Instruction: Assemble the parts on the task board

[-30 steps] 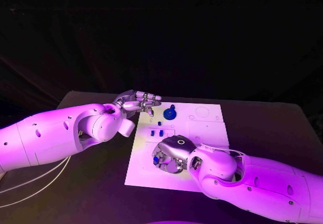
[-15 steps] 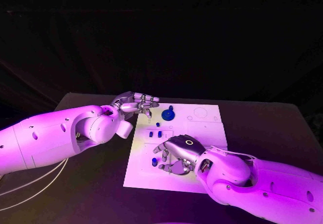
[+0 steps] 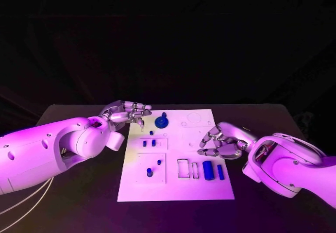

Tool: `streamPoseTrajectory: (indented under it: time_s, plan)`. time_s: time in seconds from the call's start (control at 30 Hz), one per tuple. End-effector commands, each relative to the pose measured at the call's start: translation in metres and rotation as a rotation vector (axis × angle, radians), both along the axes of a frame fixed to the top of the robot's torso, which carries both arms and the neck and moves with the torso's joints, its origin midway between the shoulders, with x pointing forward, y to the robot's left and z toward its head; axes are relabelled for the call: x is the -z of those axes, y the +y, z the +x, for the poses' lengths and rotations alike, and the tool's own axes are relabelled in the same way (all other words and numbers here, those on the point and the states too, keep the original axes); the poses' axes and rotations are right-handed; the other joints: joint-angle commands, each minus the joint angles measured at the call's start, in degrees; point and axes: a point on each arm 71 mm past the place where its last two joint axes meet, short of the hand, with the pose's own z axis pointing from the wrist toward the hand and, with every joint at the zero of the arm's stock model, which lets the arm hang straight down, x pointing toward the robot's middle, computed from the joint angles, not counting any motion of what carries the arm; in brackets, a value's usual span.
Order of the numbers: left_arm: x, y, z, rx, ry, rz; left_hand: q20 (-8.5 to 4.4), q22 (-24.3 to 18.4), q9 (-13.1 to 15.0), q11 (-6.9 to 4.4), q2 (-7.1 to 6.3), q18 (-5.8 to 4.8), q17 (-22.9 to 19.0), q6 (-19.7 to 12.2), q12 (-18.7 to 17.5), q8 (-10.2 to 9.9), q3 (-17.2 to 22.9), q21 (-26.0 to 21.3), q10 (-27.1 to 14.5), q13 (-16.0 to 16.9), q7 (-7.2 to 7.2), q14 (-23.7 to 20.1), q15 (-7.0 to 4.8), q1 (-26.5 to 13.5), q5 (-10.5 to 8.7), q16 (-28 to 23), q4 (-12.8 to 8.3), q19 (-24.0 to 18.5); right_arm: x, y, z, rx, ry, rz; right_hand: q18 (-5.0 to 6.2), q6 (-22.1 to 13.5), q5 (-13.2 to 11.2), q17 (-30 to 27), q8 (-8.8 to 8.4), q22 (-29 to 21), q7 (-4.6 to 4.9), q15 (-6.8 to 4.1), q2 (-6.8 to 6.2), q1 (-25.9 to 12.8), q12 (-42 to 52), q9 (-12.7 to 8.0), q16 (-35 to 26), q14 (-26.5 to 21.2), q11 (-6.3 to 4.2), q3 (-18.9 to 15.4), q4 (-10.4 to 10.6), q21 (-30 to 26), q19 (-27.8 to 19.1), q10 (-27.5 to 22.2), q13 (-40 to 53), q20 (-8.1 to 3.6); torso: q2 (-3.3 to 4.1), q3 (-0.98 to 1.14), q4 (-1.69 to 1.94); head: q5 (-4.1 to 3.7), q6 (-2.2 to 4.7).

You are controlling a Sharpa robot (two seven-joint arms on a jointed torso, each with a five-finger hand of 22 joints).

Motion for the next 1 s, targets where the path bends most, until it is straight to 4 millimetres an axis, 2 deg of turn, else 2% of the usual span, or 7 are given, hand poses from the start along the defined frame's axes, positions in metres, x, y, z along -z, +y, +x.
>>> streamPoseTrajectory:
  time_s: [0.03, 0.13, 0.3, 0.4, 0.6, 0.93, 1.0]
  plan:
    - [-0.001, -0.003, -0.001, 0.016, -0.006, -0.013, 0.24, 0.0, 0.0, 0.04, 0.48, 0.77, -0.1, -0.3, 0.3, 0.0, -0.3, -0.2, -0.5, 0.0, -0.15, -0.4, -0.15, -0.3, -0.24, -0.3, -0.1, -0.2, 0.003, -0.012, -0.007, 0.051, 0.05, -0.062, -1.18, -0.6, 0.7, 6.5, 0.56, 15.0, 0.0, -0.29, 0.2, -0.6, 5.3, 1.6, 0.7, 4.4, 0.19, -2.0, 1.0, 0.9, 6.0, 0.4, 5.4, -0.34, -0.35, -0.12, -0.42, -1.14, -0.29]
    - [-0.001, -0.003, -0.001, 0.018, -0.006, -0.013, 0.25, -0.1, -0.1, 0.03, 0.49, 0.77, -0.1, -0.3, 0.4, 0.0, -0.4, -0.2, -0.5, 0.0, -0.16, -0.4, -0.14, -0.3, -0.25, -0.3, -0.1, -0.2, 0.003, -0.024, -0.012, 0.087, 0.029, -0.122, -1.24, -0.9, 0.8, 7.0, 1.06, 15.1, -0.05, -0.22, 0.43, -1.0, 7.6, 3.1, 1.0, 4.4, 0.25, -3.8, 2.2, 1.1, 6.1, 0.6, 8.0, -0.32, -0.54, -0.2, -0.51, -1.89, -0.44]
    - [0.0, -0.004, -0.002, 0.022, -0.004, -0.013, 0.25, -0.1, -0.1, 0.03, 0.49, 0.77, -0.1, -0.3, 0.4, 0.0, -0.4, -0.2, -0.5, 0.0, -0.16, -0.4, -0.14, -0.3, -0.25, -0.3, -0.1, -0.2, 0.015, -0.038, -0.02, 0.146, 0.023, -0.217, -1.24, -1.5, 0.9, 7.7, 1.29, 15.1, -0.02, -0.15, 0.27, -1.6, 8.6, 4.5, 1.4, 4.5, 0.3, -6.0, 3.7, 1.1, 6.1, 0.6, 9.2, -0.25, -0.64, -0.34, -0.62, -2.59, -0.67]
    - [0.0, -0.003, -0.003, 0.021, -0.003, -0.012, 0.25, -0.1, -0.1, 0.03, 0.49, 0.77, -0.1, -0.3, 0.4, 0.0, -0.4, -0.2, -0.5, 0.0, -0.16, -0.4, -0.14, -0.3, -0.25, -0.3, -0.1, -0.2, 0.024, -0.037, -0.025, 0.16, 0.032, -0.242, -1.24, -1.8, 2.0, 7.9, 1.4, 15.1, -0.02, -0.12, 0.11, -1.9, 8.8, 5.4, 1.6, 4.6, 0.33, -7.7, 4.9, 1.1, 6.1, 0.5, 9.6, -0.22, -0.66, -0.32, -0.58, -2.65, -0.74]
    - [0.0, -0.002, -0.003, 0.02, -0.002, -0.011, 0.25, -0.1, -0.1, 0.03, 0.49, 0.77, -0.1, -0.3, 0.4, 0.0, -0.4, -0.2, -0.5, 0.0, -0.16, -0.4, -0.14, -0.3, -0.25, -0.3, -0.1, -0.2, 0.041, -0.031, -0.03, 0.173, 0.04, -0.273, -1.24, -2.3, 1.4, 8.1, 1.4, 15.1, 0.02, -0.06, 0.05, -2.3, 9.0, 6.6, 1.7, 4.6, 0.39, -10.2, 7.1, 1.1, 6.1, 0.4, 10.0, -0.16, -0.62, -0.32, -0.48, -2.84, -0.94]
    - [0.0, -0.001, -0.004, 0.019, -0.001, -0.011, 0.25, -0.1, -0.1, 0.03, 0.49, 0.77, -0.1, -0.3, 0.4, 0.0, -0.4, -0.2, -0.5, 0.0, -0.16, -0.4, -0.14, -0.3, -0.25, -0.3, -0.1, -0.2, 0.054, -0.018, -0.029, 0.168, 0.036, -0.291, -1.24, -2.4, 1.5, 8.3, 1.42, 15.1, 0.02, -0.05, 0.18, -1.9, 9.2, 7.0, 1.8, 4.6, 0.4, -10.9, 7.8, 1.1, 6.1, 0.5, 10.3, -0.14, -0.57, -0.28, -0.6, -2.45, -1.08]
    - [0.0, -0.001, -0.004, 0.02, -0.001, -0.011, 0.25, -0.1, -0.1, 0.03, 0.49, 0.77, -0.1, -0.3, 0.4, 0.0, -0.4, -0.2, -0.5, 0.0, -0.16, -0.4, -0.14, -0.3, -0.25, -0.3, -0.1, -0.2, 0.057, -0.015, -0.029, 0.166, 0.034, -0.291, -1.24, -2.5, 1.5, 8.3, 1.43, 15.1, 0.02, -0.04, 0.24, -1.9, 9.2, 7.2, 1.8, 4.6, 0.4, -11.1, 8.0, 1.1, 6.1, 0.5, 10.3, -0.13, -0.59, -0.27, -0.52, -2.56, -1.15]
